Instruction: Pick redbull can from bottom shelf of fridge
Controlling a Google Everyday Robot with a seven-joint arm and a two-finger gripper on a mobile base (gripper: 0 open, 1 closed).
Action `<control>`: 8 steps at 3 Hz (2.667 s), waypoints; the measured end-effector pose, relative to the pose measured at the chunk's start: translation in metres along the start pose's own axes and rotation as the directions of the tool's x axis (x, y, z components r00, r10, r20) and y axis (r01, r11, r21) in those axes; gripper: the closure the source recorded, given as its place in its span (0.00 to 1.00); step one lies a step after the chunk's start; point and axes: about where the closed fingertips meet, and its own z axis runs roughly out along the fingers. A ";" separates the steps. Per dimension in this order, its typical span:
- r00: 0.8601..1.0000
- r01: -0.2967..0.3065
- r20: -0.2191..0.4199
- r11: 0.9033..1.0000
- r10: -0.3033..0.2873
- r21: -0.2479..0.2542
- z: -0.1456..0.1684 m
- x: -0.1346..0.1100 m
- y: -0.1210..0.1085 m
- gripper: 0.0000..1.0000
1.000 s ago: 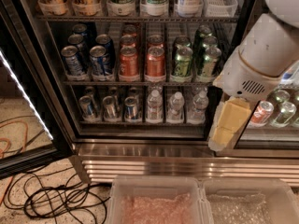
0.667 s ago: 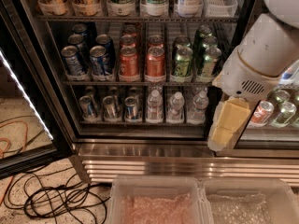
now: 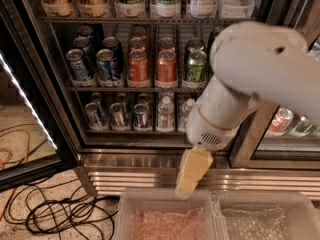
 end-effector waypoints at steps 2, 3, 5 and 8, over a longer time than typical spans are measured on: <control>0.998 -0.059 0.012 0.997 0.060 -0.041 0.064 -0.020 0.005 0.00; 0.995 -0.090 0.038 0.992 0.093 -0.087 0.086 -0.023 0.014 0.00; 0.944 -0.286 0.119 0.941 0.309 -0.179 0.177 -0.034 0.017 0.00; 0.882 -0.418 0.116 0.873 0.456 -0.252 0.230 -0.053 0.004 0.00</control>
Offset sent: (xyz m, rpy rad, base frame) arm 0.0016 0.0323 -0.0463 0.0173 0.0467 -0.0267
